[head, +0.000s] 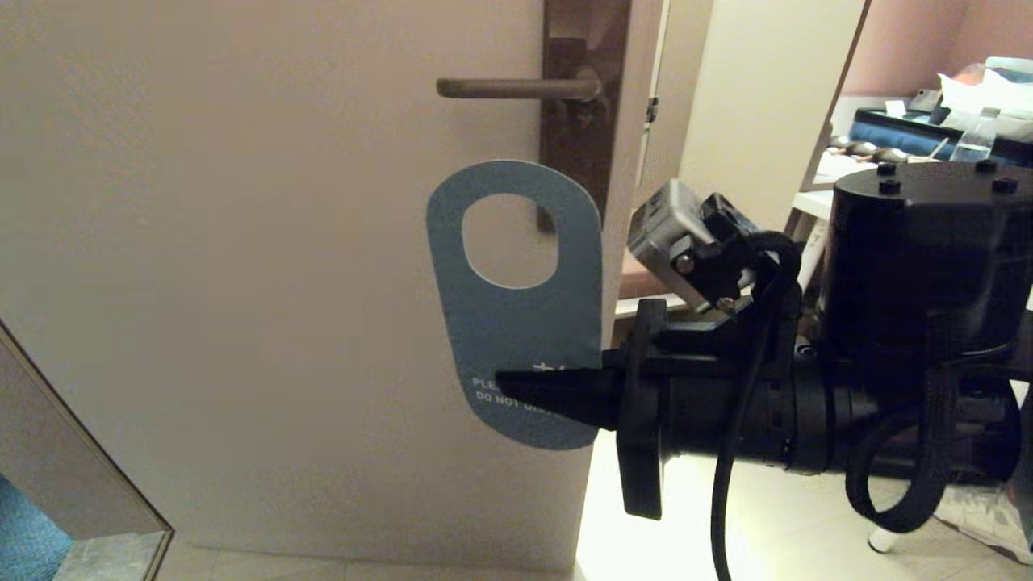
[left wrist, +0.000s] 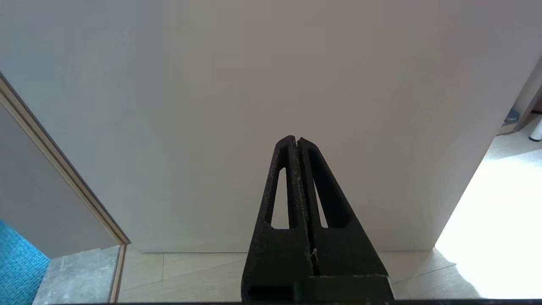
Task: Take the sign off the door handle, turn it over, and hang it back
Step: Hand it to the other hand
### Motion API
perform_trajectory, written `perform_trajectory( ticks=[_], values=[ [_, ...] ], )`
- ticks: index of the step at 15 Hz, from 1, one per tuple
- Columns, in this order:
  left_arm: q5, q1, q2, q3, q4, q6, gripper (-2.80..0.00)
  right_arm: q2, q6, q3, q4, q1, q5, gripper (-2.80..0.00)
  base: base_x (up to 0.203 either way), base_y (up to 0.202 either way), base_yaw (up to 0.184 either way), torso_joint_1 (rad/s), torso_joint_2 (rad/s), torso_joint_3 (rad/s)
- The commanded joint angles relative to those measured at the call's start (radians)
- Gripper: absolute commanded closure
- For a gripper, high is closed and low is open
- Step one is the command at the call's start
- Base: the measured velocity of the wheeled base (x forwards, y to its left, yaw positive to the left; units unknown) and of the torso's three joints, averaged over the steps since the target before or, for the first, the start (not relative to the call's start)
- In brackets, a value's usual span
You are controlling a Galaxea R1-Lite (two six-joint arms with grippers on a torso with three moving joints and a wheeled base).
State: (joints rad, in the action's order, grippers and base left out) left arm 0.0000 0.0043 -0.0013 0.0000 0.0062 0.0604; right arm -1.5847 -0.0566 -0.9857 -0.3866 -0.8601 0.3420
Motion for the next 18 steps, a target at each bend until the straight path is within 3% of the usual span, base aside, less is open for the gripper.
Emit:
perform_trajectory(
  ticks=[1,7,13,18],
  values=[
    [-0.002,0.0,0.001,0.0,0.001,0.005,0.0,0.007,-0.003,0.006,-0.002,0.071,0.06,0.0,0.0,0.0,0.0,0.0,0.0,0.0],
    [-0.039,-0.003,0.001,-0.005,-0.002,0.066,0.0,0.031,-0.054,0.069,-0.002,0.138,0.191,0.0,0.0,0.0,0.0,0.0,0.0,0.0],
    [-0.085,-0.003,0.029,-0.137,0.031,0.068,0.0,0.022,-0.054,0.068,-0.003,0.139,0.255,0.0,0.0,0.0,0.0,0.0,0.0,0.0],
    [-0.136,-0.018,0.214,-0.286,0.027,0.064,0.0,0.015,-0.054,0.065,-0.004,0.139,0.259,0.0,0.0,0.0,0.0,0.0,0.0,0.0]
  ],
)
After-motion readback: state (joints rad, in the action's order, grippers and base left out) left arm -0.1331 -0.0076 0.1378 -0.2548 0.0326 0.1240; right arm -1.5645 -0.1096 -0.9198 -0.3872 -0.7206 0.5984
